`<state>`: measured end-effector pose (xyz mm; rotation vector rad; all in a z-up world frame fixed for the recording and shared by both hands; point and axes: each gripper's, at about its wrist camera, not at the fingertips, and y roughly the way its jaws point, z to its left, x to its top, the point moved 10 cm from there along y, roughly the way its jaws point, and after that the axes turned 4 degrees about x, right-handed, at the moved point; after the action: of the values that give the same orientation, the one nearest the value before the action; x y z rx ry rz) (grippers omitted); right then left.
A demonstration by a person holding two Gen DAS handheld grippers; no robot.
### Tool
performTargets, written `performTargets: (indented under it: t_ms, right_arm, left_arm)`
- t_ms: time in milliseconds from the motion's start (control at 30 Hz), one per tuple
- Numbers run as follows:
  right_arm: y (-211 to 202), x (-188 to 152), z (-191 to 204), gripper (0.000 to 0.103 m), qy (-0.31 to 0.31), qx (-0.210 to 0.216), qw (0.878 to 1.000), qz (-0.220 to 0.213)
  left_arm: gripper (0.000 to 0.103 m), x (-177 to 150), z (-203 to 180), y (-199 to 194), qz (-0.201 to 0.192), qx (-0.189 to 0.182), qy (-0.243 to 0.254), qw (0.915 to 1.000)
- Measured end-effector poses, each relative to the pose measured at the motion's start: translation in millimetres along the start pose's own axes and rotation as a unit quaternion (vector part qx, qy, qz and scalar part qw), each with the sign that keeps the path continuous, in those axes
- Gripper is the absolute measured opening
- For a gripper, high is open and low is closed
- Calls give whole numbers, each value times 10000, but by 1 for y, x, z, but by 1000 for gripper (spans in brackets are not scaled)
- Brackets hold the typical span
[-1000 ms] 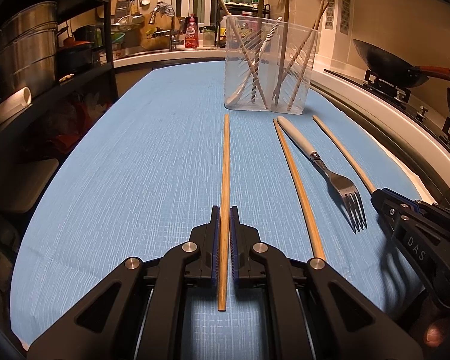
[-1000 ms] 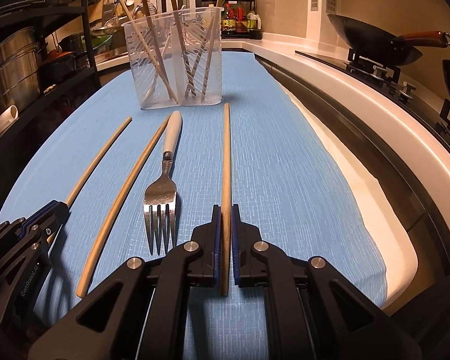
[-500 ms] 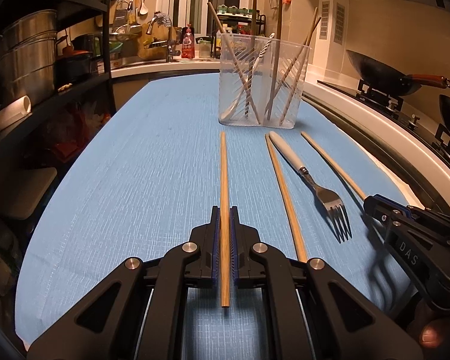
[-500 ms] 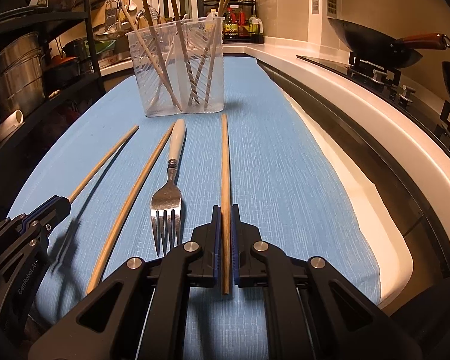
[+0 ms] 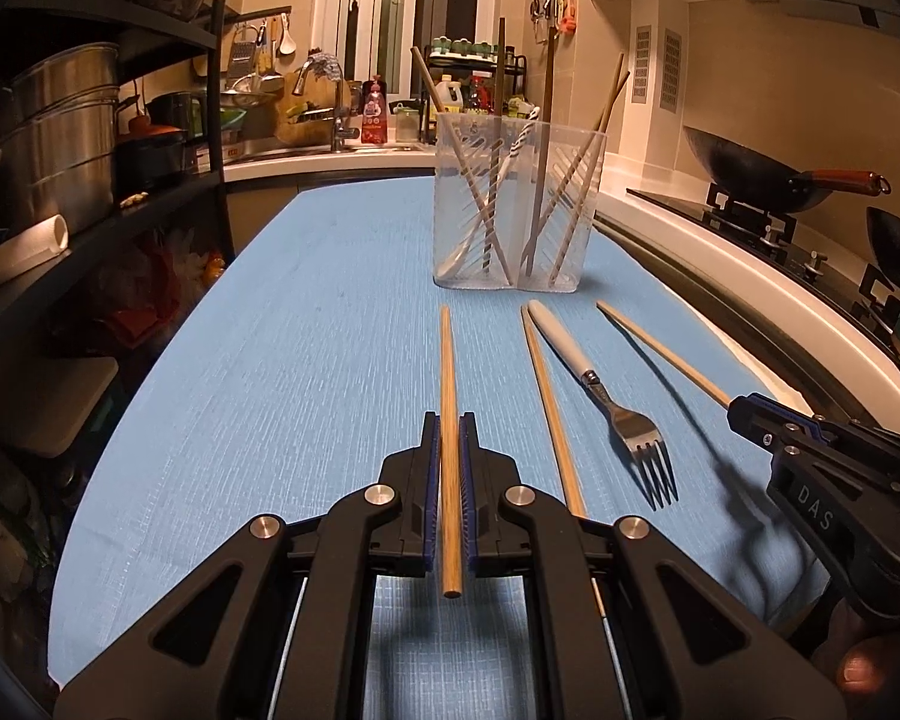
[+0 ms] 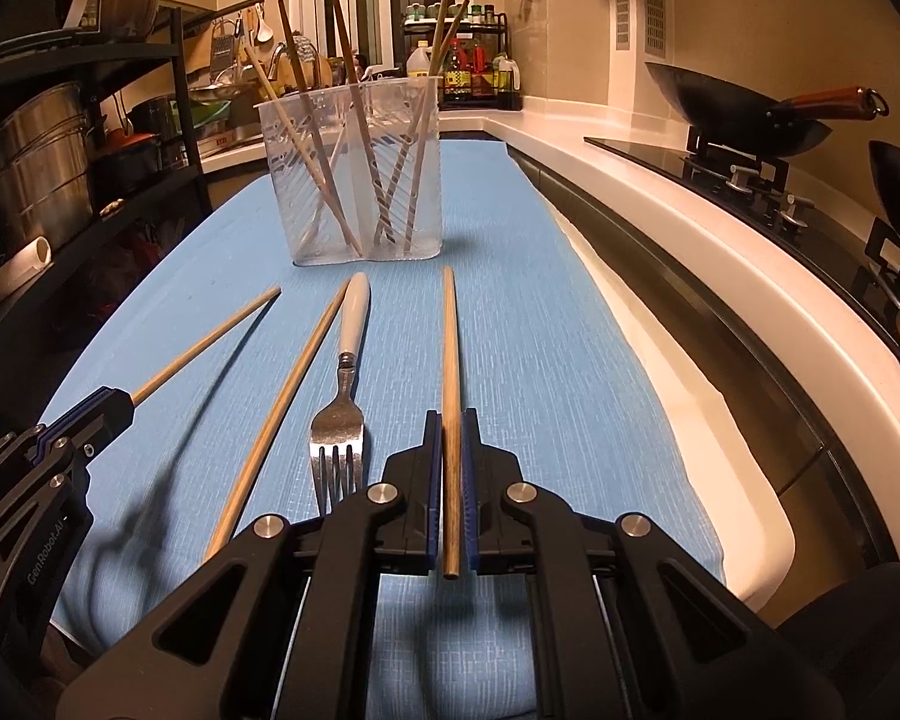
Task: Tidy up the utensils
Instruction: 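Lift and carry the chopstick with left tool while right tool carries its chopstick, then lower the chopstick into the holder with left tool while right tool lowers its chopstick in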
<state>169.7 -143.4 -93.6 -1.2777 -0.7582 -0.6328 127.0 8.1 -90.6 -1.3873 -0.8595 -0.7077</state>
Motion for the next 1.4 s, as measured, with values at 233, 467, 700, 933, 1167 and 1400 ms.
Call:
performTargets:
  t_ms: [233,467,700,933,1167,1400]
  right_arm:
    - [-12,10,3,6,-80,-13,9997,-220]
    - [-37,33,10,6,-297,12,9970,-717]
    - [-64,58,13,6,-402,80,9920,-1197]
    - [-78,86,8,6,-301,106,9895,-1412]
    - [-92,112,16,6,-430,252,9871,-1520]
    - [-98,129,22,6,-447,466,9870,-1472]
  left_arm:
    - [6,10,-2,-12,-257,24,90,9996]
    - [6,26,-1,-27,-504,-32,42,9987]
    - [6,46,2,-42,-812,-52,35,9967]
    - [6,70,9,-53,-900,-211,-124,9956]
    - [6,98,12,-63,-916,-331,-207,9950]
    - [6,116,12,-66,-767,-439,-246,9958]
